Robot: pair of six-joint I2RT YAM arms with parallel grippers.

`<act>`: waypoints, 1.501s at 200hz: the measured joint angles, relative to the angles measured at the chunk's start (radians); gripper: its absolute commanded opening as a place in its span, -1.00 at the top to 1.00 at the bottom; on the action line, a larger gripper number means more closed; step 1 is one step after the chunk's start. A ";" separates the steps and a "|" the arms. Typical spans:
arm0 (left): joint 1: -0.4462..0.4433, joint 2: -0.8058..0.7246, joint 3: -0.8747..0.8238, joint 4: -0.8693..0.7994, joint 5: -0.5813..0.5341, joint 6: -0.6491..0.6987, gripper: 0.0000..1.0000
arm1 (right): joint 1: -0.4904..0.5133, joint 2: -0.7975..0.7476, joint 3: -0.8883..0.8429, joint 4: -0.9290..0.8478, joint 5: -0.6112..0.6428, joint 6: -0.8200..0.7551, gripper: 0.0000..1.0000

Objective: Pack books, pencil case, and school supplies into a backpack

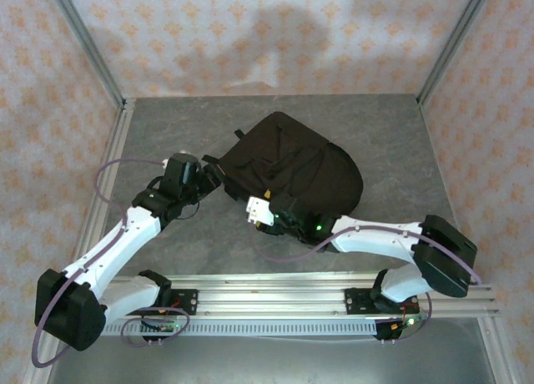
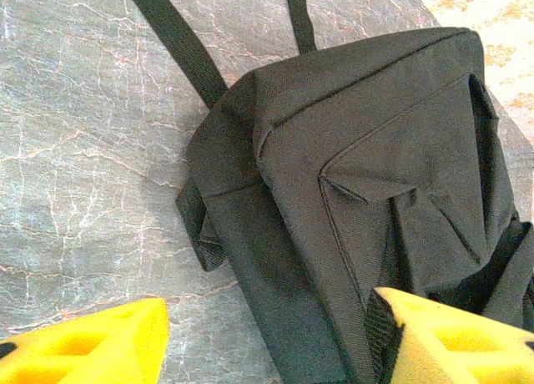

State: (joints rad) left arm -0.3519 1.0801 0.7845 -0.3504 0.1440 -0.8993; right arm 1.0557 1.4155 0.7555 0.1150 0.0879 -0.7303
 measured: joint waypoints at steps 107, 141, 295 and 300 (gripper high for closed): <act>-0.019 0.085 -0.006 0.078 0.040 -0.035 -0.34 | 0.000 -0.115 -0.092 0.043 0.041 0.096 1.00; -0.097 0.222 0.011 0.139 0.045 -0.072 -0.32 | 0.000 -0.149 -0.129 0.052 0.060 0.182 1.00; -0.164 0.467 0.138 0.257 0.050 -0.148 1.00 | -0.001 -0.267 -0.221 0.042 0.126 0.430 1.00; -0.164 0.467 0.138 0.257 0.049 -0.148 1.00 | -0.001 -0.271 -0.221 0.034 0.134 0.443 1.00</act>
State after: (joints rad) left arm -0.5156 1.5475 0.9222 -0.0933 0.1932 -1.0470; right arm 1.0550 1.1446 0.5343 0.1490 0.2222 -0.2874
